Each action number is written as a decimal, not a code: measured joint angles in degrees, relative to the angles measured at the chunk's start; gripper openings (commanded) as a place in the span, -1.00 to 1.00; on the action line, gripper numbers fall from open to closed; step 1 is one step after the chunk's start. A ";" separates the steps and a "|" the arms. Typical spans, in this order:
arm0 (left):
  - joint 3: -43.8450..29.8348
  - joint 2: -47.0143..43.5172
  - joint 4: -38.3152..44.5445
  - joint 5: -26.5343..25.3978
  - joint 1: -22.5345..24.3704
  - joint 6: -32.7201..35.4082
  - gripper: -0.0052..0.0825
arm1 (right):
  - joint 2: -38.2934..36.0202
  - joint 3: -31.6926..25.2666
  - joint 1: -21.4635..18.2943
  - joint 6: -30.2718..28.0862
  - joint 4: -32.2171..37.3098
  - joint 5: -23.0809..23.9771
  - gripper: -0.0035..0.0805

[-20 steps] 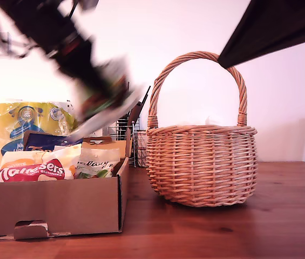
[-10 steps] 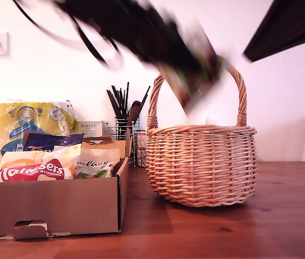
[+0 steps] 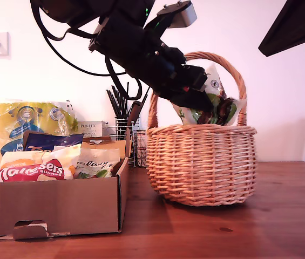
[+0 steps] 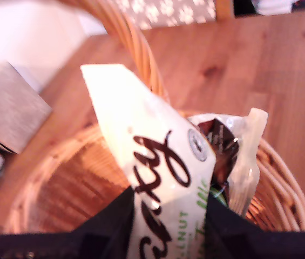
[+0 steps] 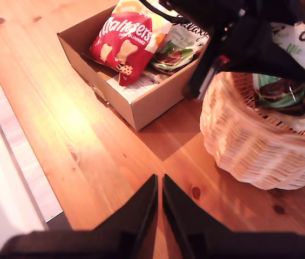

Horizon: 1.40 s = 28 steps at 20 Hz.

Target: Move the bags of Easter eggs from the cardboard box on the left into the woven basket on the right side.

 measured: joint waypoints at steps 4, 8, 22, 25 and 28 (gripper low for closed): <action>0.00 0.00 -0.66 -0.04 0.02 -0.02 -0.10 | 0.00 0.00 0.00 0.00 -0.02 0.00 -0.95; 0.00 -0.83 -3.37 0.09 0.02 -0.59 -0.15 | 0.00 0.00 0.00 0.00 0.00 0.00 -0.95; -1.42 -23.04 -29.22 2.69 3.06 0.63 -0.93 | 0.00 0.00 0.00 0.00 4.92 -0.79 -0.95; -9.22 -29.09 -28.26 3.23 8.68 0.63 -0.93 | 1.36 0.02 -0.04 0.13 12.39 -6.03 -0.95; -17.73 -31.87 -26.12 5.29 14.25 0.68 -0.93 | 7.50 0.31 0.09 3.15 22.12 -8.55 -0.95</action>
